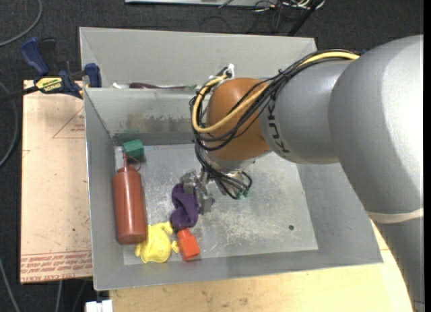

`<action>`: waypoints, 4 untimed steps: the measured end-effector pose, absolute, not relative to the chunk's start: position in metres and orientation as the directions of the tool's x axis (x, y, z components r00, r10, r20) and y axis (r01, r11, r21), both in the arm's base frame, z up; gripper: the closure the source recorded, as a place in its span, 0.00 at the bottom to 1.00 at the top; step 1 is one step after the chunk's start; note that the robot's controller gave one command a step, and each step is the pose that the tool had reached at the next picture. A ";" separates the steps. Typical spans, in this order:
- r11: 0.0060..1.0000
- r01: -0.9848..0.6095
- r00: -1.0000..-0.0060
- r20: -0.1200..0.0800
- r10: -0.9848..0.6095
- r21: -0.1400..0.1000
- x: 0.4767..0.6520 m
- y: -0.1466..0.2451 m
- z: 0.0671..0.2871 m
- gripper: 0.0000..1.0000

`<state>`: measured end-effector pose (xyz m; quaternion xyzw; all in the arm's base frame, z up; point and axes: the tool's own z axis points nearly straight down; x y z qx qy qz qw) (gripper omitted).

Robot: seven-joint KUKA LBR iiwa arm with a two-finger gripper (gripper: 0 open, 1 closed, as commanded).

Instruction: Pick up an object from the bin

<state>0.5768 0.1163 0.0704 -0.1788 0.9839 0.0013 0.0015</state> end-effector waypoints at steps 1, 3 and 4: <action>0.936 -0.352 -0.936 -0.003 -0.352 0.002 0.577 0.116 0.070 1.00; 0.920 -0.392 -0.920 -0.007 -0.392 0.002 0.575 0.119 0.182 1.00; 0.920 -0.392 -0.920 -0.007 -0.392 0.002 0.575 0.119 0.182 1.00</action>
Offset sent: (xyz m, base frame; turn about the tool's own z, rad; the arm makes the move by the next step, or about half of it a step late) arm 0.0025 -0.0015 0.0689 -0.0308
